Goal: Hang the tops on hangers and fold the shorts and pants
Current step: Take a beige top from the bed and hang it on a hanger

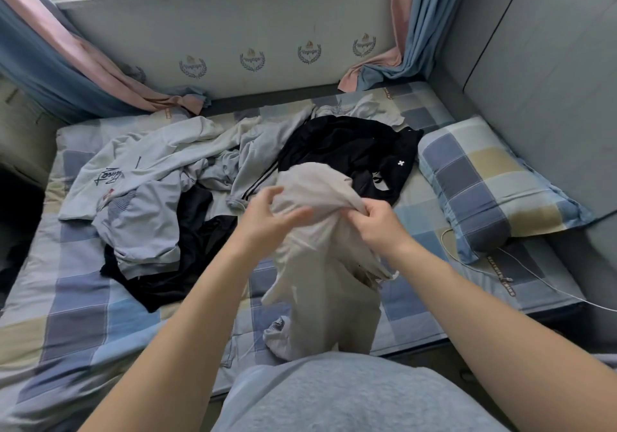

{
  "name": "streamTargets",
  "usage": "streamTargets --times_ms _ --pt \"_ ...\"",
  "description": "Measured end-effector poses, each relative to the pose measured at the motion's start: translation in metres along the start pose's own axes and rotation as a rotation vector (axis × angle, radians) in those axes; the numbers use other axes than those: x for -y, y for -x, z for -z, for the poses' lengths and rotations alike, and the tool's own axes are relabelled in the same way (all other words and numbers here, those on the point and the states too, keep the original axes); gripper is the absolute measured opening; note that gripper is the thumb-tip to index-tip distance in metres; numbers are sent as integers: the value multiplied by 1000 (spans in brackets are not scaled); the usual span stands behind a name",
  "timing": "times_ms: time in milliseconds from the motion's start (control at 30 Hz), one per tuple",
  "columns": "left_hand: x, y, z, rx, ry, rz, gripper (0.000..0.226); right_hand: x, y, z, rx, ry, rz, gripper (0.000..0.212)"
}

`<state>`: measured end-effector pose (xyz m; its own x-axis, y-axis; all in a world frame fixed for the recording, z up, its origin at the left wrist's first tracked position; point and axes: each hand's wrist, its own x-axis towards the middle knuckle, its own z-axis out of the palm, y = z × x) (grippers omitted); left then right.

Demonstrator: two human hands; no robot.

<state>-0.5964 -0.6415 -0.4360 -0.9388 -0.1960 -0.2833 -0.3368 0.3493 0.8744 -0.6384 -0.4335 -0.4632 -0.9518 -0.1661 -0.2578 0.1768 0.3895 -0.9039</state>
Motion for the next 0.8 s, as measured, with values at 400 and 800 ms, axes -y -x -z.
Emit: streamTargets --times_ms 400,800 --pt "6 7 -52 133 -8 -157 26 76 7 8 101 -683 -124 12" --pt "24 -11 -41 -43 715 322 21 -50 15 10 261 70 -188 60"
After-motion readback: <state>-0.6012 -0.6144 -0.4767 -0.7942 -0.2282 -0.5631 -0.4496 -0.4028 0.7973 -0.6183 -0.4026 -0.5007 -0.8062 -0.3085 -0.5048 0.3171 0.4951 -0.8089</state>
